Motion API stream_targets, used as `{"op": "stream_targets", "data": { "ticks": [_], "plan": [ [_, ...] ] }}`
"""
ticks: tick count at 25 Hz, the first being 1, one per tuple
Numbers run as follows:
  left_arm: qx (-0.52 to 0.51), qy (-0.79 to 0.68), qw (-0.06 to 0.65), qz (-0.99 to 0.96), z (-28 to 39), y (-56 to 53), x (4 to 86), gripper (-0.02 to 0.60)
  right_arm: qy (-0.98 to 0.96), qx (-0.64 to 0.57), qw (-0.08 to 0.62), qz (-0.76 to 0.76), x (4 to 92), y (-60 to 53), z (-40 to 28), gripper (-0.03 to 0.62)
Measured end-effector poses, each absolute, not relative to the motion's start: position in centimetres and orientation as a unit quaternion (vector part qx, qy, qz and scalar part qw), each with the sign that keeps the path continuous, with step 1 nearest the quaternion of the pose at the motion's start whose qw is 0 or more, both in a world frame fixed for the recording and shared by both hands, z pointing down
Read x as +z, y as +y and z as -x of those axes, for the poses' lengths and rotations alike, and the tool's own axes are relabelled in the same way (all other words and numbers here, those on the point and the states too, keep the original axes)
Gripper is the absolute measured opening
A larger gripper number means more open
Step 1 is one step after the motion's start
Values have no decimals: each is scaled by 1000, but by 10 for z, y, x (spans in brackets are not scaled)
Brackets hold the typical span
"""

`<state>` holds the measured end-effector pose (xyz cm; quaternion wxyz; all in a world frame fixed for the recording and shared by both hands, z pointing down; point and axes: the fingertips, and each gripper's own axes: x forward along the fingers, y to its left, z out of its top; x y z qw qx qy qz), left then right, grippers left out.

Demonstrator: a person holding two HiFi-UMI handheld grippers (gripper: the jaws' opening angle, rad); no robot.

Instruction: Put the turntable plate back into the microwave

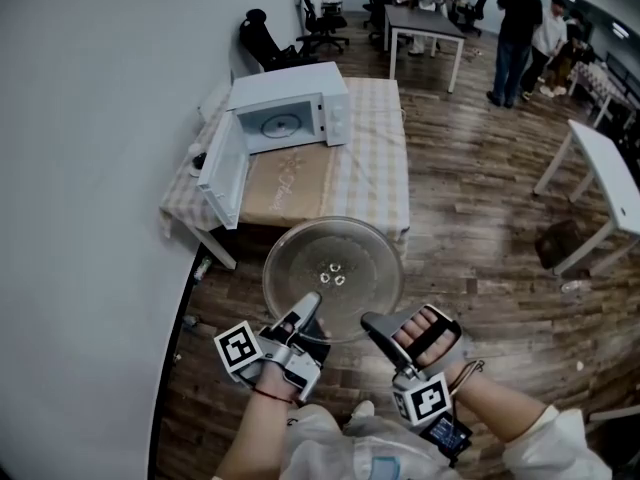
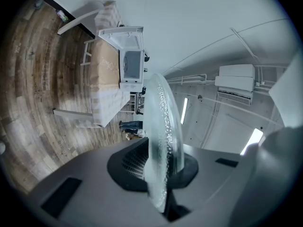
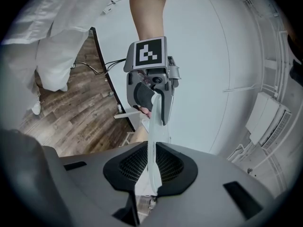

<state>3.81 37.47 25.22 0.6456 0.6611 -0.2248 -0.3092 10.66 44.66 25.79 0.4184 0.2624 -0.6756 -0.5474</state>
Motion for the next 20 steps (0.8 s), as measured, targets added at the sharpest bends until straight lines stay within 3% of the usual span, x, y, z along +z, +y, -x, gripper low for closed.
{"op": "stream_targets", "data": {
  "ticks": [20],
  "plan": [
    [-290,-198,661,-663,-27,260,276,20,-675,-528,445,-260,285,336,-88,60]
  ]
}}
